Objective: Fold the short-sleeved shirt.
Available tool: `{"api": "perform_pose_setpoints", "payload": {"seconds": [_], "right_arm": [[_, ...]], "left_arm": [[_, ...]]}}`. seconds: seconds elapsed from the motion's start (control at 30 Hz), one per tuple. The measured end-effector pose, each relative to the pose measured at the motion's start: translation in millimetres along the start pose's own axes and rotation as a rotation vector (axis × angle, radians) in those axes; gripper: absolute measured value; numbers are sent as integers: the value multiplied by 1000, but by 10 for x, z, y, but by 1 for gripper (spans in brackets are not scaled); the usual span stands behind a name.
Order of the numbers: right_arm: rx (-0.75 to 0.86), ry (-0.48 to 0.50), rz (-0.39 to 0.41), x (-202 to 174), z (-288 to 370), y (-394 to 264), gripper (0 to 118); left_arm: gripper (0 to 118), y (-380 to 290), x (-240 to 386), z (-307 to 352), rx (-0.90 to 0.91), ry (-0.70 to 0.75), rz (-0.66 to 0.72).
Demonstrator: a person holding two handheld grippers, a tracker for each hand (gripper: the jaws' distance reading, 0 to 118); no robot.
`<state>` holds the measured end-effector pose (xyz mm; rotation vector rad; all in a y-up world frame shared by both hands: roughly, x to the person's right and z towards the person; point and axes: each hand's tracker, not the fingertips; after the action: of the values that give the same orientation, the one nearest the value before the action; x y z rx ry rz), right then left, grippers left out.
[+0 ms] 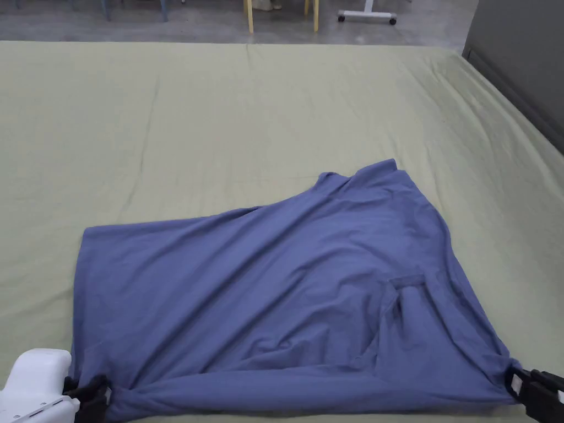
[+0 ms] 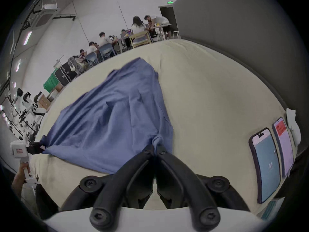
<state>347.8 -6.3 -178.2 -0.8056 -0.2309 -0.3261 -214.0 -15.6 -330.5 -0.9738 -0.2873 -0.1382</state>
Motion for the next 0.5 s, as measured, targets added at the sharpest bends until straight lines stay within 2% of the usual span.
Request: {"api": "perform_pose_setpoints", "payload": {"seconds": [0.03, 0.07, 0.1, 0.13, 0.17, 0.27, 0.3, 0.33, 0.37, 0.4, 0.43, 0.47, 0.5], "right_arm": [[-15, -8, -8, -41, -3, 18, 55], [-39, -10, -10, -55, 7, 56, 94], [-65, 16, -15, -67, 19, 76, 112], [-55, 55, -22, -91, 96, 89, 113], [-28, 52, -24, -69, 190, 88, 113], [37, 53, 13, -285, 557, 142, 112], [66, 50, 42, -372, 675, 146, 108], [91, 27, 85, -484, 793, 149, 80], [139, 9, 127, -602, 896, 127, 32], [163, 21, 164, -703, 965, 110, 3], [150, 23, 187, -829, 981, 80, 3], [174, -40, 202, -919, 990, 42, 3], [175, 14, 181, -944, 983, 22, 3]], "left_arm": [[85, -9, 2, -1, -25, 30, 21], [88, -33, -26, 46, -31, 11, 39], [88, -70, -67, 158, -2, -32, 83], [88, -103, -98, 299, 13, -48, 135], [88, -135, -117, 469, 33, -51, 164], [87, -227, -109, 1140, 147, 23, 165], [82, -249, -82, 1337, 197, 34, 160], [50, -298, -30, 1585, 262, 25, 158], [1, -333, 26, 1749, 336, 29, 145], [0, -324, 79, 1852, 372, 82, 155], [0, -322, 148, 1877, 380, 143, 164], [0, -276, 149, 1931, 372, 142, 160], [0, -208, 136, 1939, 341, 108, 140]]}}
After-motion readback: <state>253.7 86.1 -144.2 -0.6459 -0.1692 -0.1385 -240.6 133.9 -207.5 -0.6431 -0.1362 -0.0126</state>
